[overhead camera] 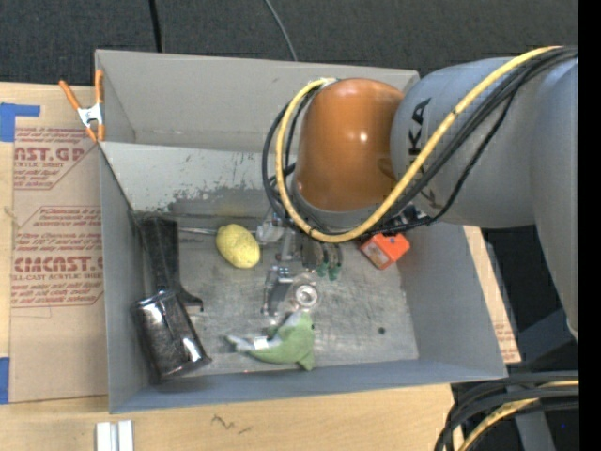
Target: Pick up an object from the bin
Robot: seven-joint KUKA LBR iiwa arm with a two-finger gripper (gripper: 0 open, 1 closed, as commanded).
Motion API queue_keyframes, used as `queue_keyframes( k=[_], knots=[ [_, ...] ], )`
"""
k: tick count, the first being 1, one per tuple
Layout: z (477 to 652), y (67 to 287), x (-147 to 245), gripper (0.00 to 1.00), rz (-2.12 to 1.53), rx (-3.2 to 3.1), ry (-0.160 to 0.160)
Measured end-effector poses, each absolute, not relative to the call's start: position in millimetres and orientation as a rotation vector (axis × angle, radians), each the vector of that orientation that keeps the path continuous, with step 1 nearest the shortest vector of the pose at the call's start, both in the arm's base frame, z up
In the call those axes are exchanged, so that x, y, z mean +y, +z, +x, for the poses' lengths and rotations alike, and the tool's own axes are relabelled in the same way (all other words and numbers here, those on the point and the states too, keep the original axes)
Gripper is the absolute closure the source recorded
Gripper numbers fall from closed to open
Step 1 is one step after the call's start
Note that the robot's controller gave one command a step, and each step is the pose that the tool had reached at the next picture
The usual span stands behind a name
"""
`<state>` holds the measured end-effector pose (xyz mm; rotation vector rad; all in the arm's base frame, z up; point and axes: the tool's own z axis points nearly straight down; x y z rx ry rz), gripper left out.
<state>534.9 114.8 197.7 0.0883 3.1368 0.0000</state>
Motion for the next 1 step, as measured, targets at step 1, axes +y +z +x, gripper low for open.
queue_keyframes(
  k=[1],
  knots=[
    [530.7, 190.5, 151.6, 0.0, 0.08, 3.141, 0.005]
  ],
)
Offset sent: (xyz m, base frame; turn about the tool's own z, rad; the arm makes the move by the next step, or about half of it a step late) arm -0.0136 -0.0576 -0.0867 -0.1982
